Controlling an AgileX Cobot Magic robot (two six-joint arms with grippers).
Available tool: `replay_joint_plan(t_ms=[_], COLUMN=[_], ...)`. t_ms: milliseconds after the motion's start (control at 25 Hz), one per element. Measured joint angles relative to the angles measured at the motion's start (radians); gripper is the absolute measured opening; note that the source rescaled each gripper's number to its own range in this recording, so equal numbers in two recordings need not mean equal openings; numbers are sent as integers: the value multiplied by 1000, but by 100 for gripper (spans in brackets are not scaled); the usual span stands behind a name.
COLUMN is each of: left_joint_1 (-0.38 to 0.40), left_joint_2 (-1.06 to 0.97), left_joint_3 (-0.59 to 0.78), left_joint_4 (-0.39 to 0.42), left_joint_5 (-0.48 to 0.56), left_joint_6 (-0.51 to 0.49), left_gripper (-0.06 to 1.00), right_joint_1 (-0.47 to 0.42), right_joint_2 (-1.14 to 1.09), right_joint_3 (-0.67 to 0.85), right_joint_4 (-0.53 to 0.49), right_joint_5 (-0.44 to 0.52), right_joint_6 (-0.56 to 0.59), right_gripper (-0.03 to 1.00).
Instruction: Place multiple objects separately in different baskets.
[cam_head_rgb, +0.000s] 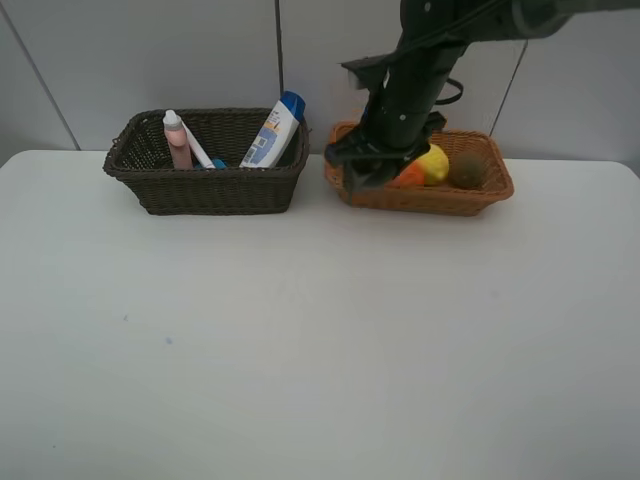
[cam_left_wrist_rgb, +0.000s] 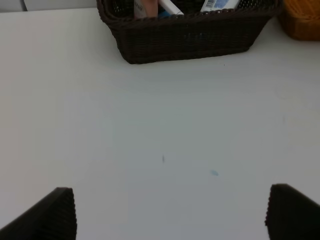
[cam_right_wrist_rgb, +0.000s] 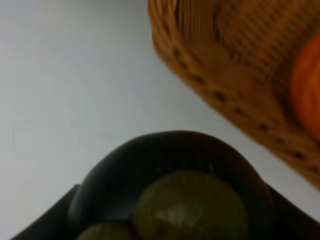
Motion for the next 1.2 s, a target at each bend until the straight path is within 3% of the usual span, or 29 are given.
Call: replay_joint_plan(t_ms=[360, 520, 640, 1000, 1200], left_joint_1=[0, 0, 0, 0, 0], left_joint_2=[0, 0, 0, 0, 0], left_joint_3=[0, 0, 0, 0, 0], left_joint_4=[0, 0, 0, 0, 0], left_joint_5=[0, 0, 0, 0, 0], left_joint_6=[0, 0, 0, 0, 0], left_gripper=[99, 99, 99, 99, 99], right_joint_1=[-103, -138, -143, -160, -248], right_joint_2=[239, 301, 317, 267, 181], right_joint_3=[-363, -402, -404, -409, -409], right_joint_4=[-18, -23, -19, 5, 6], right_joint_5=[4, 0, 4, 111, 219], right_joint_6=[0, 0, 0, 27, 68], right_gripper=[34, 77, 90, 95, 95])
